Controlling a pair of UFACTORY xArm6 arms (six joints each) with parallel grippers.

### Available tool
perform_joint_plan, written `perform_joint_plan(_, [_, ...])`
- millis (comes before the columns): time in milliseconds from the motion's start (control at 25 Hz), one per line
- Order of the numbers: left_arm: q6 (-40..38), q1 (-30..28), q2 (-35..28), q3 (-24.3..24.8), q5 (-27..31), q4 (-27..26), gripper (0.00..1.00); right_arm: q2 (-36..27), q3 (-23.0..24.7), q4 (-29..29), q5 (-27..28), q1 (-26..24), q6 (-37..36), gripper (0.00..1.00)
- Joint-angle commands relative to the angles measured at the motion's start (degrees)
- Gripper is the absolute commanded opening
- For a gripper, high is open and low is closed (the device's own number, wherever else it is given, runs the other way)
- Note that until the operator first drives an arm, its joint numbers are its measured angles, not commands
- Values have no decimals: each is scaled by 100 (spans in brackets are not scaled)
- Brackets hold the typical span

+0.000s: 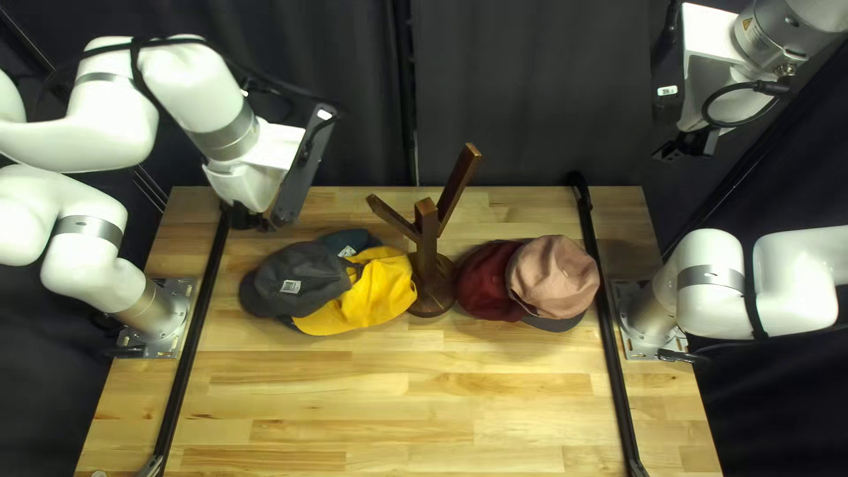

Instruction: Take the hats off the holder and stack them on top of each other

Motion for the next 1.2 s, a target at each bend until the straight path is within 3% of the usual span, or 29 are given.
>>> perform_joint_plan(40, [-31, -68, -175, 166, -29, -50, 100, 0, 0, 0, 0, 0, 0, 100])
perform_joint_plan(640, [-1000, -877, -1026, 1057, -19, -41, 100, 0, 0, 0, 0, 0, 0, 100])
perform_joint_plan(880, [-1362, -1049, -1133, 1565, -324, -14, 100, 0, 0, 0, 0, 0, 0, 100])
perform_joint_plan(1200, [-1362, -1049, -1133, 1565, -324, -14, 100, 0, 0, 0, 0, 0, 0, 100])
